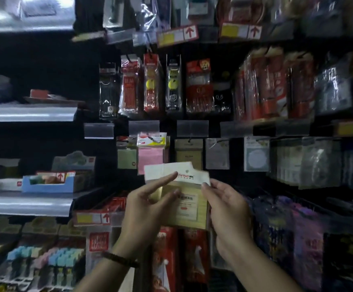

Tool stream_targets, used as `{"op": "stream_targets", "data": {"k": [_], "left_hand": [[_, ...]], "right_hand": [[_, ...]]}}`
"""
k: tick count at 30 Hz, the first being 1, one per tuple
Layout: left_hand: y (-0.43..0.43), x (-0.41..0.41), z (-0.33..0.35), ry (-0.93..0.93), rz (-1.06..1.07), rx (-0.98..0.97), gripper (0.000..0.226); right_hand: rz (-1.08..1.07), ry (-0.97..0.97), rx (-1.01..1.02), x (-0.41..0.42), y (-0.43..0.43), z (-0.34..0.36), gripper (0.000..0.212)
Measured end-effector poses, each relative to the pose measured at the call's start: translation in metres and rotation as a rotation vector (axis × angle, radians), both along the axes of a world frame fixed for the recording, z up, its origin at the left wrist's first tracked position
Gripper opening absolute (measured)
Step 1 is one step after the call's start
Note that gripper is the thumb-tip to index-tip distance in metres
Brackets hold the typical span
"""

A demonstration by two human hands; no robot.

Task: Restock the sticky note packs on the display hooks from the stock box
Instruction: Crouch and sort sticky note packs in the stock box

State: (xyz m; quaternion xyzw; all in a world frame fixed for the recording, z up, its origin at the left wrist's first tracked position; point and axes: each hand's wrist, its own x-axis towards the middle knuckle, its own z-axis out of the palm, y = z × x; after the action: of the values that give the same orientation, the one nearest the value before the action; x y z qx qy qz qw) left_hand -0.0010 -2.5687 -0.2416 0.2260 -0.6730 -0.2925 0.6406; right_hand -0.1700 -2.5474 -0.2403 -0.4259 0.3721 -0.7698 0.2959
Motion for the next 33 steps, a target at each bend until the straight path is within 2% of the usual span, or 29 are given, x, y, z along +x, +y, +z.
{"op": "stream_targets", "data": {"k": [4,7,12,18,24,33], "left_hand": [[-0.019,0.002,0.028,-0.067,0.044,-0.107,0.036],[-0.032,0.01,0.043,-0.2,0.141,-0.192,0.041],[-0.046,0.023,0.063,-0.63,0.371,-0.32,0.071],[-0.048,0.025,0.088,-0.948,0.464,-0.316,0.104],[-0.056,0.022,0.099,-1.051,0.488,-0.291,0.119],[-0.061,0.019,0.097,-1.067,0.503,-0.272,0.12]], "right_hand": [[0.169,-0.103,0.058,-0.003,-0.014,0.033,0.011],[0.071,-0.06,0.037,-0.012,-0.03,0.049,0.017],[-0.067,0.021,-0.027,-0.019,-0.055,0.06,0.02],[-0.134,-0.066,-0.093,-0.016,-0.077,0.081,0.02],[-0.155,-0.104,-0.11,-0.012,-0.086,0.094,0.016],[-0.199,-0.102,-0.072,-0.015,-0.091,0.094,0.019]]}}
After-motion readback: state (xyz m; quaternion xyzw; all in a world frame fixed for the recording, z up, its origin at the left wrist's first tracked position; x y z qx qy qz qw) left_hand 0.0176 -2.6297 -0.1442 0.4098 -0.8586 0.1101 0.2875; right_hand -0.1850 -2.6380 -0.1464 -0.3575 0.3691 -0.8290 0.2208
